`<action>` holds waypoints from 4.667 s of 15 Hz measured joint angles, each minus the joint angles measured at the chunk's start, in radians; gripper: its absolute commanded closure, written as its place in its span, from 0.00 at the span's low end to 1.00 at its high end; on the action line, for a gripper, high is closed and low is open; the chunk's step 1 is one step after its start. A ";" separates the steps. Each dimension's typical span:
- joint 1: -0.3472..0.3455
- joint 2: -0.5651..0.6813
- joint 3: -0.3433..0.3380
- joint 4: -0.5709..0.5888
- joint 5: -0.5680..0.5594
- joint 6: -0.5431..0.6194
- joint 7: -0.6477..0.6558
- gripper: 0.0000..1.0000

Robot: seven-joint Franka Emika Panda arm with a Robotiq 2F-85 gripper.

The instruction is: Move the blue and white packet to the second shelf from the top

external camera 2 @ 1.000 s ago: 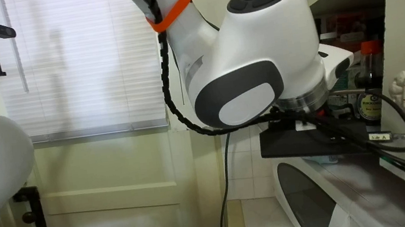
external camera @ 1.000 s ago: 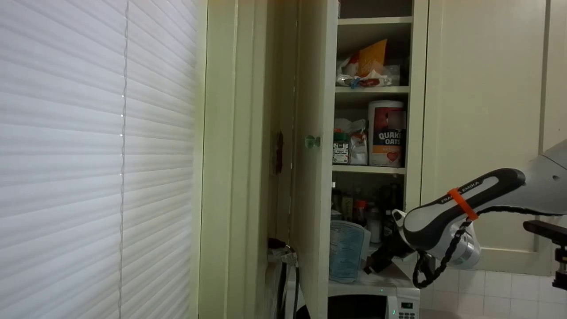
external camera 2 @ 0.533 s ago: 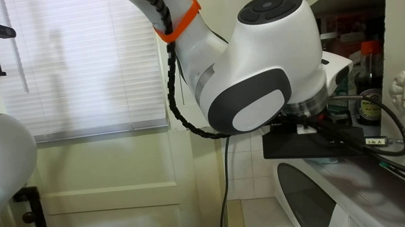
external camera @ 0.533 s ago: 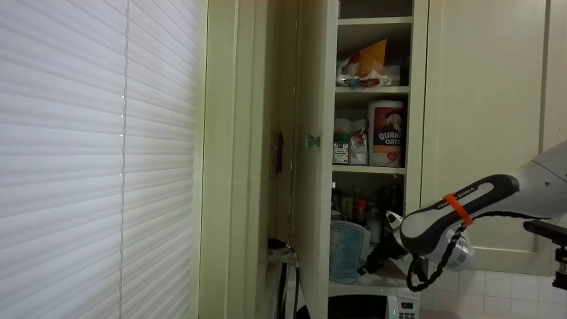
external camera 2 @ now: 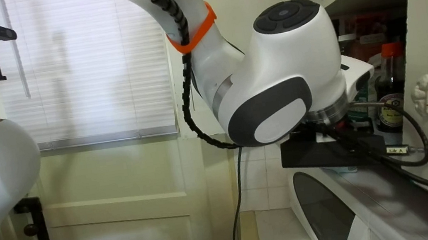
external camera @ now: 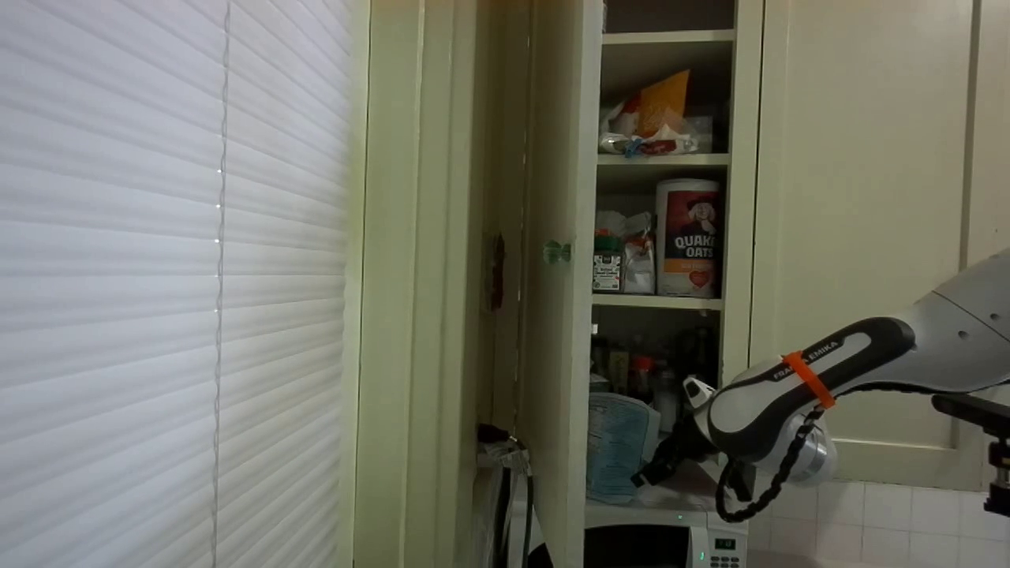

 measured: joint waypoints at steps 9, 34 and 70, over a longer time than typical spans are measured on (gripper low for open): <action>0.066 -0.008 -0.063 0.019 -0.051 0.051 0.052 1.00; -1.029 -0.001 1.083 -0.146 -0.148 -0.349 0.472 1.00; -1.155 -0.053 1.450 0.632 0.019 -0.677 0.351 0.99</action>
